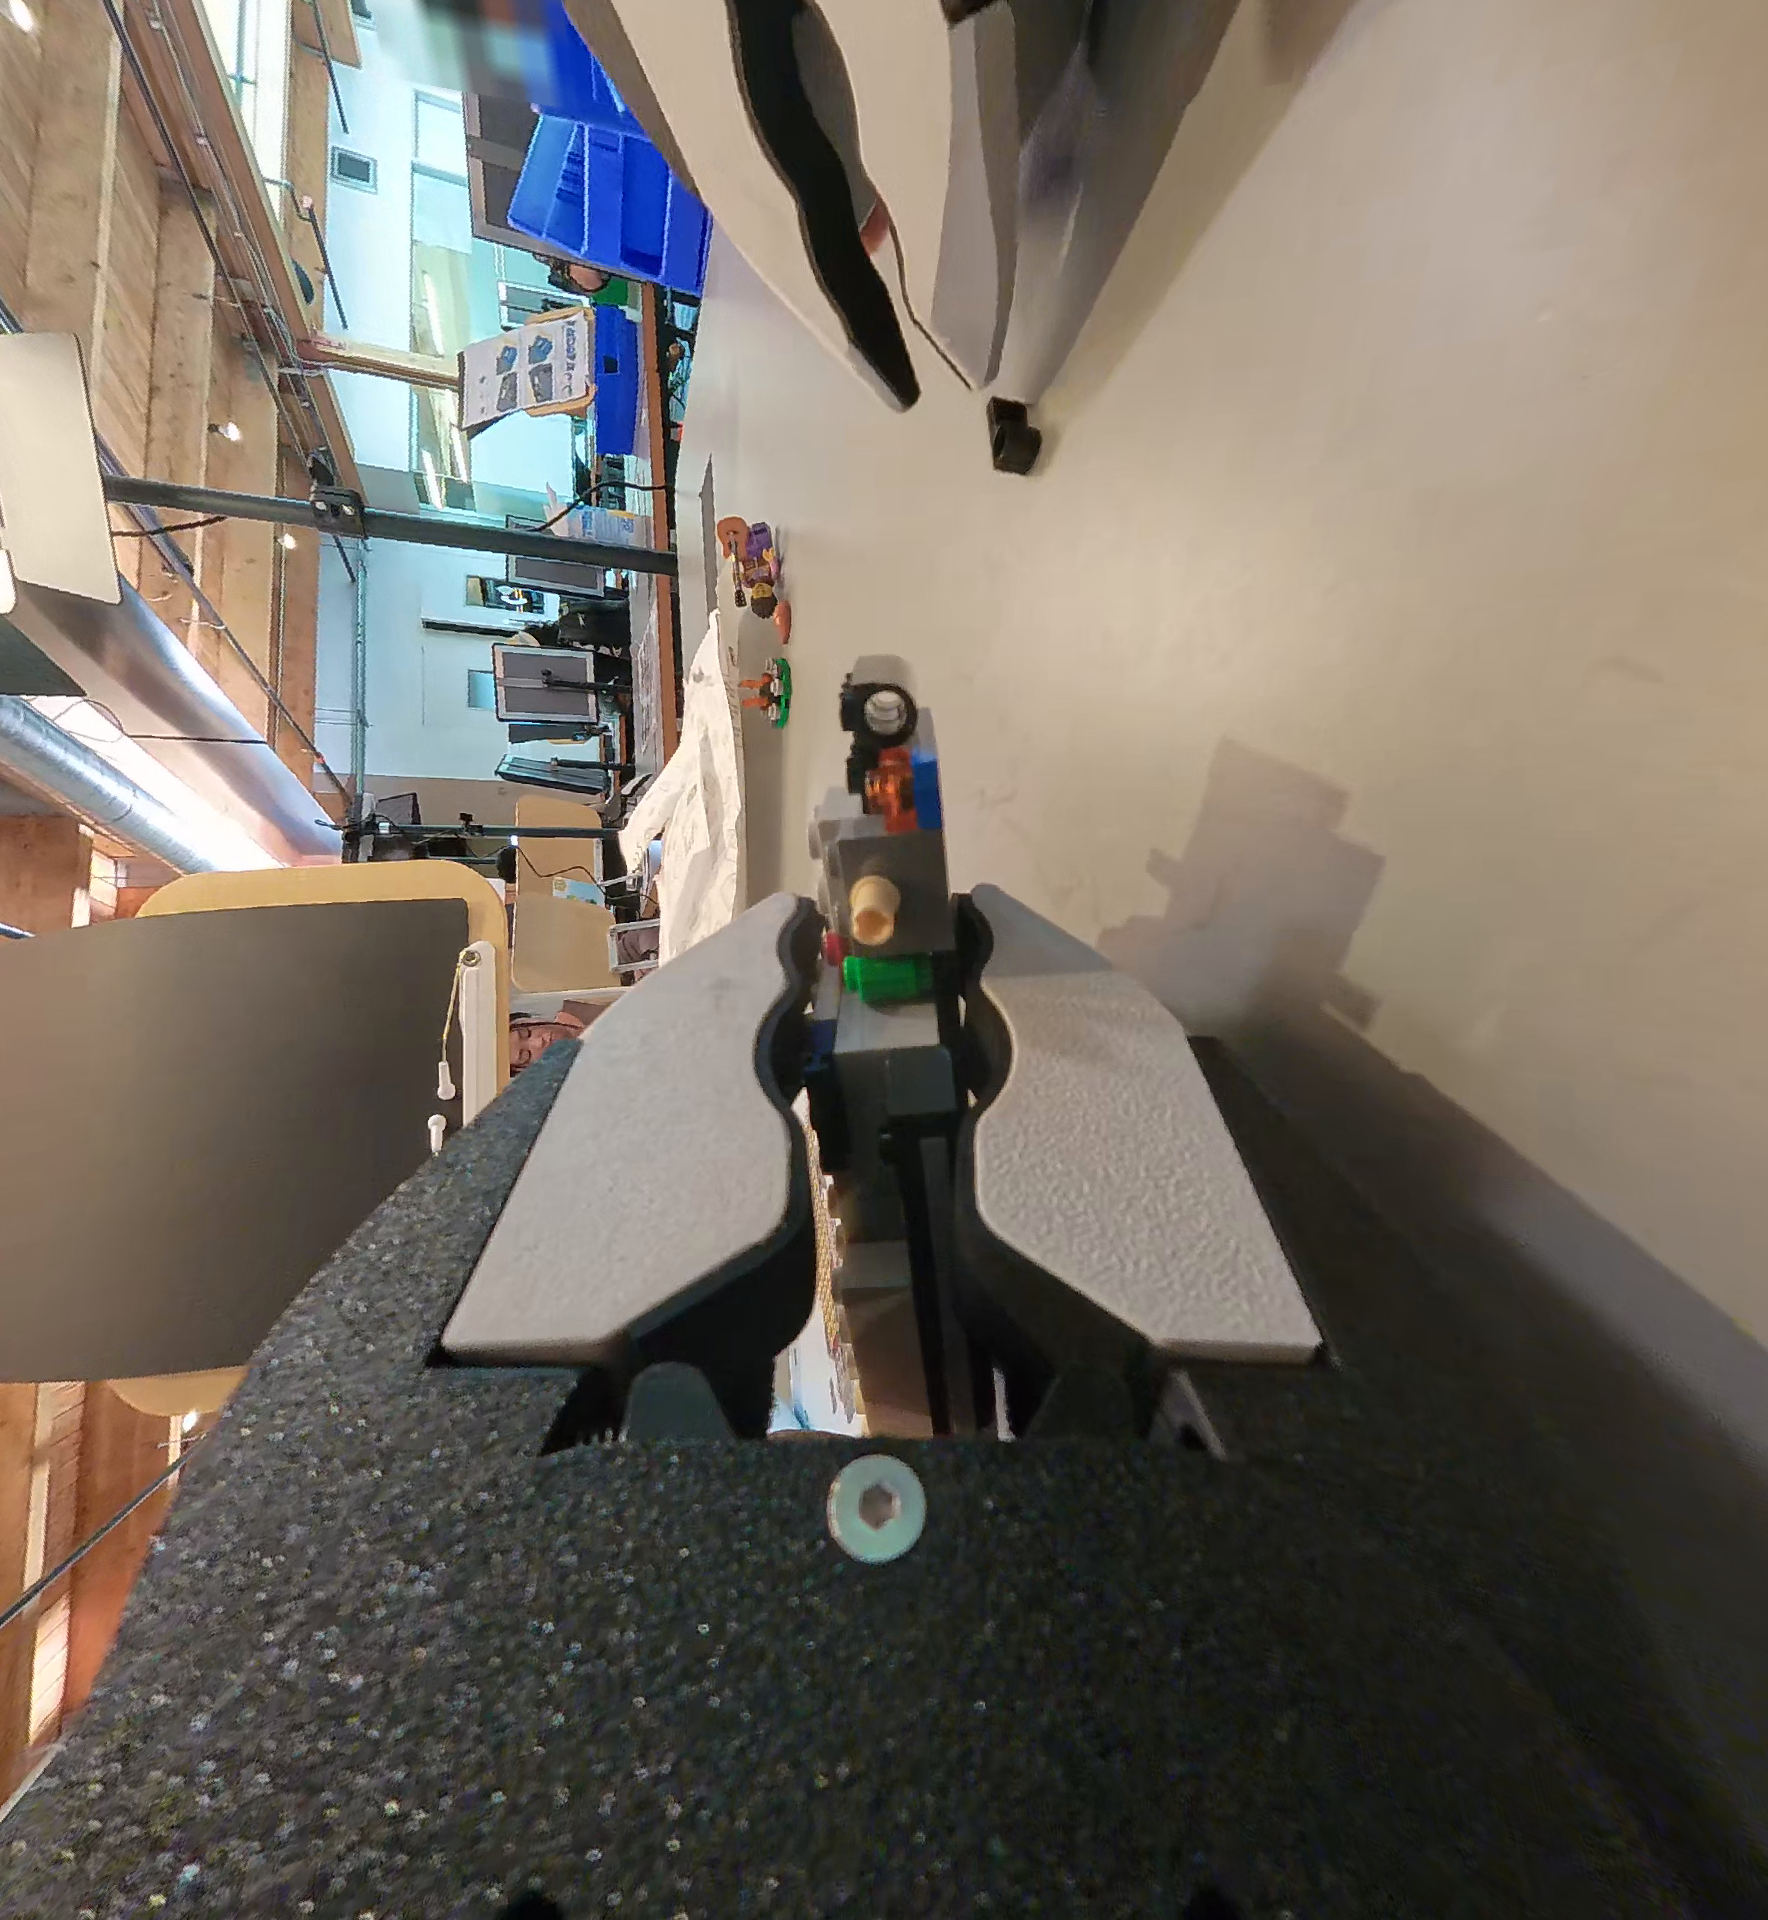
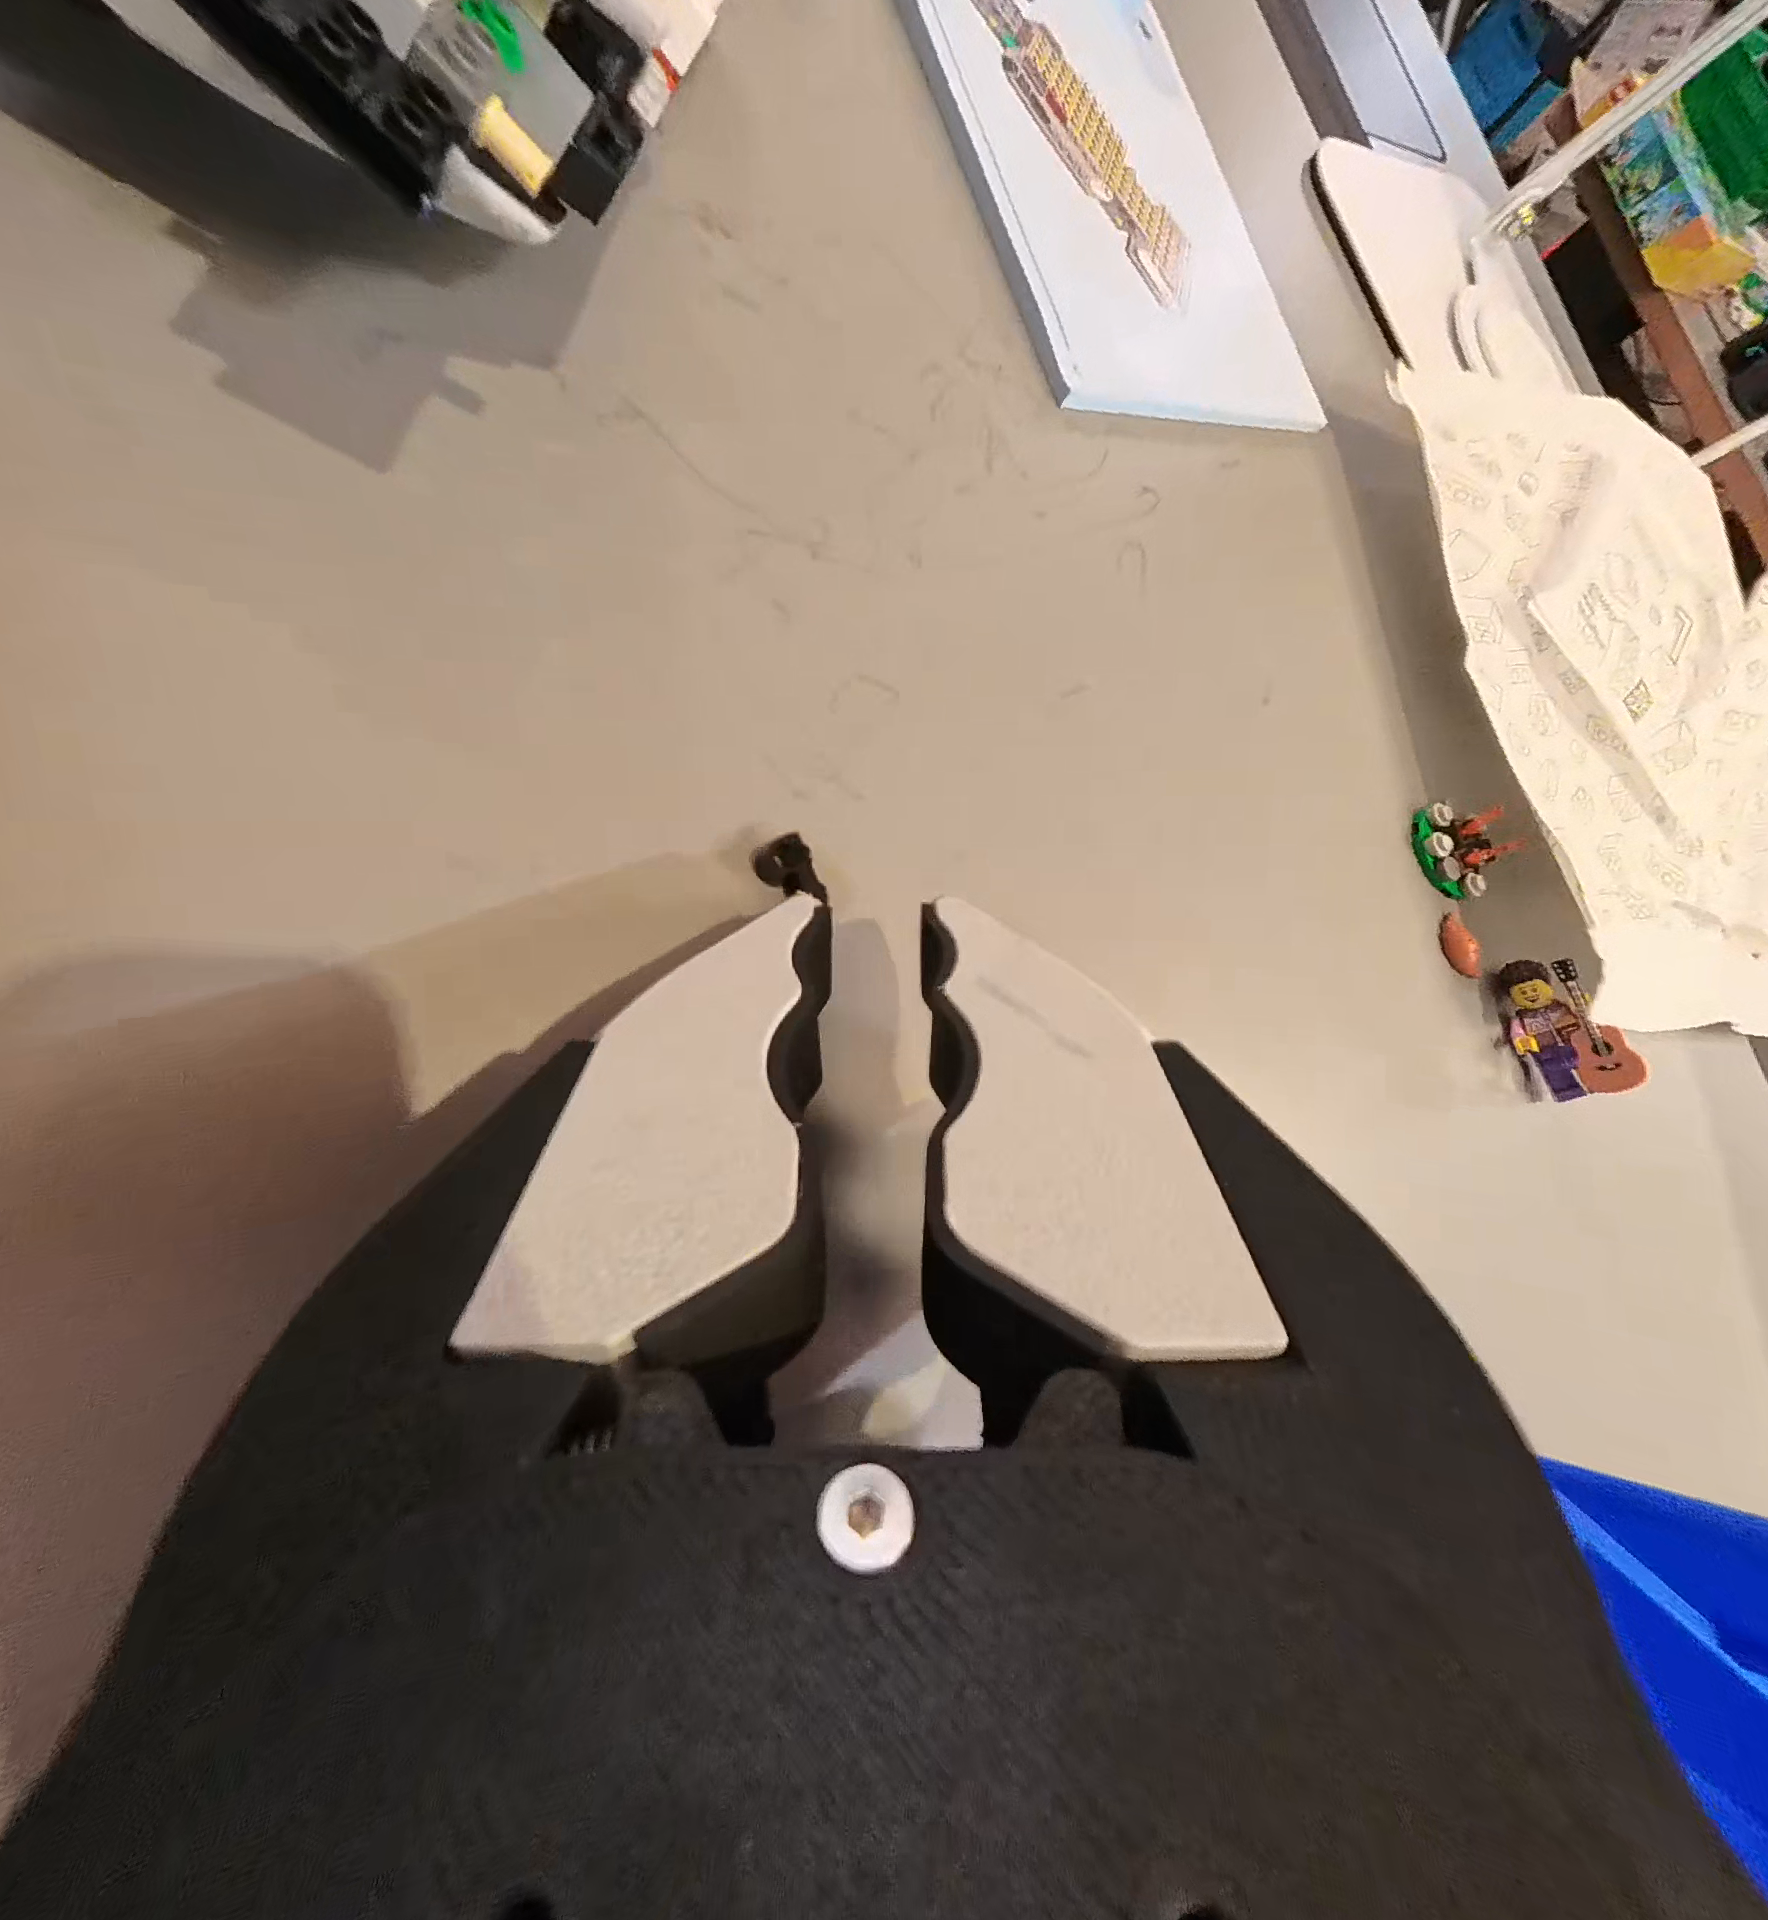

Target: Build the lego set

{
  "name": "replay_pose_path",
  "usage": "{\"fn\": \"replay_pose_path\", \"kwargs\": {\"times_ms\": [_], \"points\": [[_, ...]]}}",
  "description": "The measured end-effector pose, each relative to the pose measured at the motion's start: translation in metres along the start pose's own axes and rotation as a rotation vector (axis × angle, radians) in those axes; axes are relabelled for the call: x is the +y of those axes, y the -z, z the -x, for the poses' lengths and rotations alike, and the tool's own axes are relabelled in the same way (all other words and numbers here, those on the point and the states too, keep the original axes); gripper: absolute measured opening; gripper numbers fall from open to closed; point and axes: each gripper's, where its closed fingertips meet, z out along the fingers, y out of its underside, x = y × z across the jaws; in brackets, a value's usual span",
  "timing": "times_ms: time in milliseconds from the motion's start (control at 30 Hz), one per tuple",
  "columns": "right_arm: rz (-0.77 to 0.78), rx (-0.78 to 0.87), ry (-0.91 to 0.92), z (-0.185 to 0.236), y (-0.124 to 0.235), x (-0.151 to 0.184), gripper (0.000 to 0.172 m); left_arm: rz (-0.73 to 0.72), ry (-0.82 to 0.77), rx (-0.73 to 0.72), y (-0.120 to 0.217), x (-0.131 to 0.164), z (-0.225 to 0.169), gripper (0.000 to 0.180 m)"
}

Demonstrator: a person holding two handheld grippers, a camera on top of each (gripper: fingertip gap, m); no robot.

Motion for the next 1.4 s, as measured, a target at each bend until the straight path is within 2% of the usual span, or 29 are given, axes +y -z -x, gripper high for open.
{"fn": "replay_pose_path", "kwargs": {"times_ms": [367,633,800,933,1100,1233,1400], "points": [[-0.023,-0.005,-0.01,0.001,-0.009,-0.009,0.022,0.011,-0.019,-0.008,-0.004,0.0,-0.001,0.026],[0.013,-0.018,0.034,0.008,-0.006,-0.007,0.015,0.002,-0.037,0.001,-0.005,-0.005,-0.006,0.026],[0.084,-0.056,0.06,0.016,-0.007,-0.005,0.022,-0.01,-0.04,0.007,-0.005,-0.008,-0.007,0.026],[0.08,-0.066,0.065,0.019,-0.008,-0.009,0.025,-0.013,-0.023,0.001,-0.002,-0.008,-0.003,0.026],[0.062,-0.037,0.094,0.013,-0.017,-0.019,0.025,-0.005,0.0,0.0,-0.002,-0.003,0.0,0.026],[0.043,-0.092,0.132,0.013,-0.028,-0.032,0.025,0.009,-0.011,-0.005,-0.003,0.001,0.0,0.026],[0.089,-0.13,0.193,0.007,-0.042,-0.031,0.024,0.015,-0.016,-0.008,-0.003,0.002,-0.001,0.026]]}}
